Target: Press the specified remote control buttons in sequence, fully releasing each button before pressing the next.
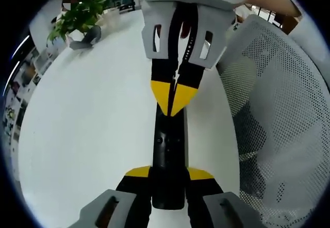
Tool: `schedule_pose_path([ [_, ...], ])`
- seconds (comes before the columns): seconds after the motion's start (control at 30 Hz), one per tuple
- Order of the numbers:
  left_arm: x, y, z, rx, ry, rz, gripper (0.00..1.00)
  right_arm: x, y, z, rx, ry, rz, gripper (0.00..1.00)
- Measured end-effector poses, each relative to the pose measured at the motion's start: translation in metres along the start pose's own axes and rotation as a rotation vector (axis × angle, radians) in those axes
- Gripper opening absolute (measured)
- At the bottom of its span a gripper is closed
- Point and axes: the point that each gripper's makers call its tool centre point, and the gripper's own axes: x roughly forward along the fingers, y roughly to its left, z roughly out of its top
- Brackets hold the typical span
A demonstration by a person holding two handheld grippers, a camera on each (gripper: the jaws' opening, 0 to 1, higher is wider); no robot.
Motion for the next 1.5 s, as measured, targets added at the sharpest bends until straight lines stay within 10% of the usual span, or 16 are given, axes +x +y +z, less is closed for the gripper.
schedule_pose_path([
  [0.23,0.000,0.000,0.000,-0.002,0.007,-0.004,0.24,0.001,0.000,-0.001,-0.054,0.020,-0.027,0.00],
  [0.63,0.000,0.000,-0.001,-0.012,-0.020,0.001,0.24,0.001,-0.003,-0.003,0.069,-0.210,-0.003,0.00],
  [1.23,0.001,0.000,0.000,-0.021,-0.065,0.007,0.24,0.003,0.001,0.003,0.023,-0.201,0.088,0.07],
  [1.5,0.001,0.000,0.001,-0.019,-0.069,0.015,0.24,0.003,-0.003,0.002,-0.040,-0.173,0.023,0.12],
])
